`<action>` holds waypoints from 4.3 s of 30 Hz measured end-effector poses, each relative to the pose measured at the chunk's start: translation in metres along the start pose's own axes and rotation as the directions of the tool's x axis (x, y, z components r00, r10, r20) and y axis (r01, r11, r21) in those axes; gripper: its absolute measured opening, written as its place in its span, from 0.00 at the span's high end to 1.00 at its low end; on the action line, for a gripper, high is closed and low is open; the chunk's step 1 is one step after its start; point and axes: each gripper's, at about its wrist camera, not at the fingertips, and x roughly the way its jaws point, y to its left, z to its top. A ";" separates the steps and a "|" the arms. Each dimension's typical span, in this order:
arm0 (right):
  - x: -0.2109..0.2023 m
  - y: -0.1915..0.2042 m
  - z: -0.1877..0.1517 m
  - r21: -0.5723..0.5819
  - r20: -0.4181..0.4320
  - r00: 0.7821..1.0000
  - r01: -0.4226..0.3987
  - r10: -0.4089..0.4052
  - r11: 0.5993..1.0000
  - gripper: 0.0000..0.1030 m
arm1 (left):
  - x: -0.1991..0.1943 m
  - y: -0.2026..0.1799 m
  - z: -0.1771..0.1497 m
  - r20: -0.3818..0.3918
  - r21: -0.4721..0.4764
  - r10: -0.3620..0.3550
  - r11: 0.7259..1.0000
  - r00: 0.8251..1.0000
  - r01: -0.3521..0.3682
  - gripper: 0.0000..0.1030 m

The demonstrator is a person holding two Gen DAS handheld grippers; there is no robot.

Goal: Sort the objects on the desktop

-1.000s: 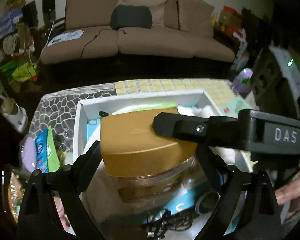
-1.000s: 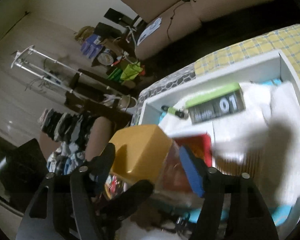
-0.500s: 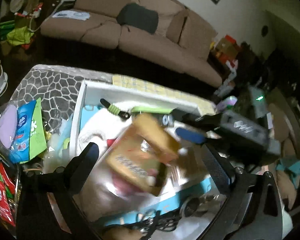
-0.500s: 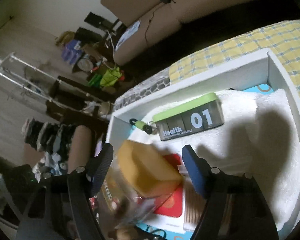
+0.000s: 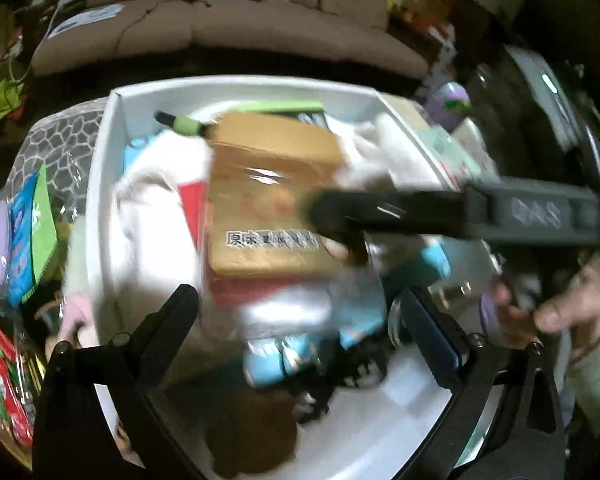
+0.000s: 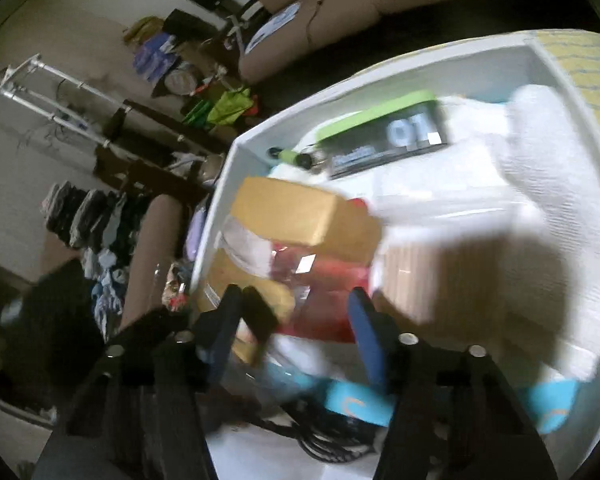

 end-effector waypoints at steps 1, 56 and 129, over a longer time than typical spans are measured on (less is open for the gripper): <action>0.005 0.006 0.000 -0.017 -0.005 1.000 -0.005 0.005 1.000 0.46 | -0.003 -0.002 -0.004 -0.004 -0.005 0.003 1.000 1.000 -0.003 0.02; -0.274 -0.026 -0.226 -0.276 0.204 0.940 0.322 -0.272 0.906 0.00 | -0.094 -0.241 -0.146 0.158 -0.087 0.182 0.982 0.970 -0.170 0.00; -0.304 -0.261 -0.242 -0.019 0.228 0.894 0.400 -0.386 0.916 0.79 | 0.207 -0.362 -0.053 0.016 0.182 0.078 0.980 0.997 -0.080 0.46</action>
